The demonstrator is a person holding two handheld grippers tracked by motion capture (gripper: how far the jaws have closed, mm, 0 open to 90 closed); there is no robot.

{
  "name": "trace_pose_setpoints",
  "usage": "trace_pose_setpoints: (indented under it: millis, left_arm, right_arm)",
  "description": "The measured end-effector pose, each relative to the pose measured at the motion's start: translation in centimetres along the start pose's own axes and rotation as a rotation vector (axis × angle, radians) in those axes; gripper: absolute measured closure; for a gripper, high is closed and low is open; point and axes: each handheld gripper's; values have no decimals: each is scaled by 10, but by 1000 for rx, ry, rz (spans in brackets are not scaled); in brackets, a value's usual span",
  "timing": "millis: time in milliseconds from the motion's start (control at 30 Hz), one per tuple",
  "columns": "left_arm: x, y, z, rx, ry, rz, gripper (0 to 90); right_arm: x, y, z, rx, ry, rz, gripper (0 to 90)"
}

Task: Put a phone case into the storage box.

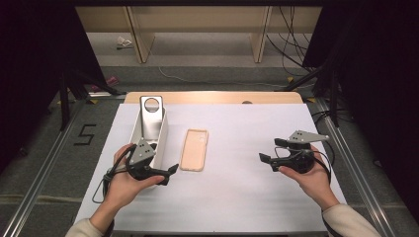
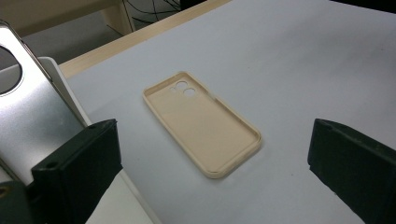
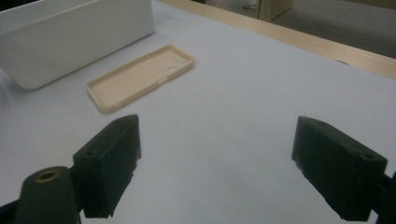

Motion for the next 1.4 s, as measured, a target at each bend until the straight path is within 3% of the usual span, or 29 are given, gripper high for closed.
trace_pose_setpoints:
  millis: [400, 833, 1133, 1400]
  left_arm:
    - [2, 0, -1, 2, 1, 5, 22]
    - [-8, -4, 0, -5, -29, 1, 32]
    - [-11, -9, -3, -14, -66, 25, 45]
    - [-10, -12, 0, -10, -64, 26, 52]
  right_arm:
    - [-2, -2, -2, -3, -8, -10, 164]
    - [-2, 3, -2, -3, -15, -26, 163]
    - [-2, 7, 0, -5, -7, -36, 163]
    - [-2, 6, 1, -9, -7, -32, 163]
Point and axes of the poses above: each handheld gripper's, and its own axes: y roughly backward along the jaws, x roughly out of its underside, z roughly to its left, and after that the axes turned 7 degrees about -y, right-handed
